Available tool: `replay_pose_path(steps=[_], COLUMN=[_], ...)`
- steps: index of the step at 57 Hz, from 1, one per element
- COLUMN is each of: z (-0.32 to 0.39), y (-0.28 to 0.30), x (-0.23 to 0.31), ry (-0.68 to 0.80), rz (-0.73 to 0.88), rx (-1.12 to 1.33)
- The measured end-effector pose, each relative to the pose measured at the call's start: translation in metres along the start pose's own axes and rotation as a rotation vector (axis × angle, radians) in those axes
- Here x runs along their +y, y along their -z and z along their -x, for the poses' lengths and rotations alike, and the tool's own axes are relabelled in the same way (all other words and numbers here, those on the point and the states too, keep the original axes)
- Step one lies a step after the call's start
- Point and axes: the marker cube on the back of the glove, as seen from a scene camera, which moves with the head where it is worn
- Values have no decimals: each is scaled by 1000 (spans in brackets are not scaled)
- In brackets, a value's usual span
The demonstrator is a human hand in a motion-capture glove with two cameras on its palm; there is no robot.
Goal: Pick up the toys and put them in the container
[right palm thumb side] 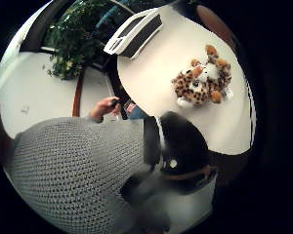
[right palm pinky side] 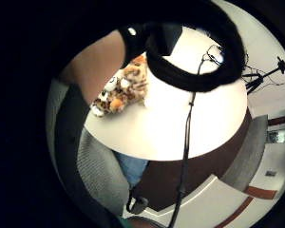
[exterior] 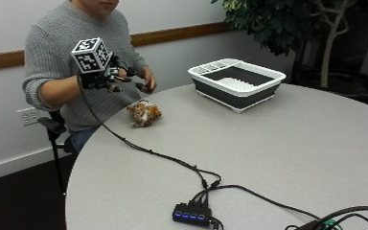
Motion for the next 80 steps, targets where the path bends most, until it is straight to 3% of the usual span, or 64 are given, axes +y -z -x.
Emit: replay_pose_path(steps=[25,42,49,58,71,80], z=[4,30,10,-21,-16,-6], y=[-2,-20,-56,-124,-134,-139], x=[-14,-116,-108,-79,-75,-81], ry=[8,154,47,-50,-7,45], rz=[19,53,124,340,298,89], rx=[32,117,186,269,319,286])
